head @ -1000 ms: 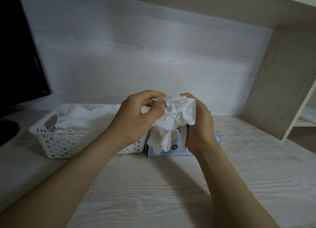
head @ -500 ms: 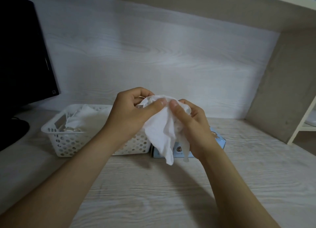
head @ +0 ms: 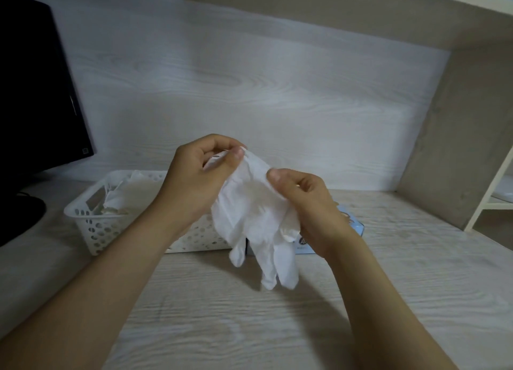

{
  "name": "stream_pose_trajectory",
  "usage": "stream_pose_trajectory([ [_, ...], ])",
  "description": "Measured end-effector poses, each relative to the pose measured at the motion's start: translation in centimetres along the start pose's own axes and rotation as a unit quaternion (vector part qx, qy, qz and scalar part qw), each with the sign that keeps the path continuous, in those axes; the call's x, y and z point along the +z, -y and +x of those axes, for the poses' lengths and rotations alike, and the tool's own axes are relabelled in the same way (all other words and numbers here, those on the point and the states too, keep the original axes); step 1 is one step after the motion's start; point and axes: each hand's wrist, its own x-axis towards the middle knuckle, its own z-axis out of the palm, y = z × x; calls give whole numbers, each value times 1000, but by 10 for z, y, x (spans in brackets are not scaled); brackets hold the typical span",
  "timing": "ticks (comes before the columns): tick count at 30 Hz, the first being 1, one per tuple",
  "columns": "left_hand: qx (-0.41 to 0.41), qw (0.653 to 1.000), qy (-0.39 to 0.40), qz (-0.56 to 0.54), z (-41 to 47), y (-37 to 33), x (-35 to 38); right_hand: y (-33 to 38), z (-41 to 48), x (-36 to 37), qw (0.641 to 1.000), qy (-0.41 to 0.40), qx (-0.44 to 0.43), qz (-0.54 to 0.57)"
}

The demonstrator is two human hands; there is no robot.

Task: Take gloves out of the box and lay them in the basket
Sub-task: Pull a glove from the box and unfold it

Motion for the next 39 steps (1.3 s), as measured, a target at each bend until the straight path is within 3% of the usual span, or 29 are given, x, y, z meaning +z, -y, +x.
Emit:
stream_pose_trajectory([
  [4, -12, 1000, 13, -7, -1, -1, -2, -5, 1, -2, 999, 16, 8, -31],
  [12, -63, 998, 19, 9, 1, 1, -7, -3, 7, 6, 999, -38, -6, 8],
  [19, -48, 997, -38, 50, 4, 3, -8, -2, -2, 1, 1000, 7, 1, -28],
  [29, -92, 986, 133, 24, -1, -7, -22, -2, -1, 4, 996, -51, -33, 73],
  [39, -49, 998, 30, -26, 4, -3, -23, 1, -2, 4, 998, -56, 36, -14],
])
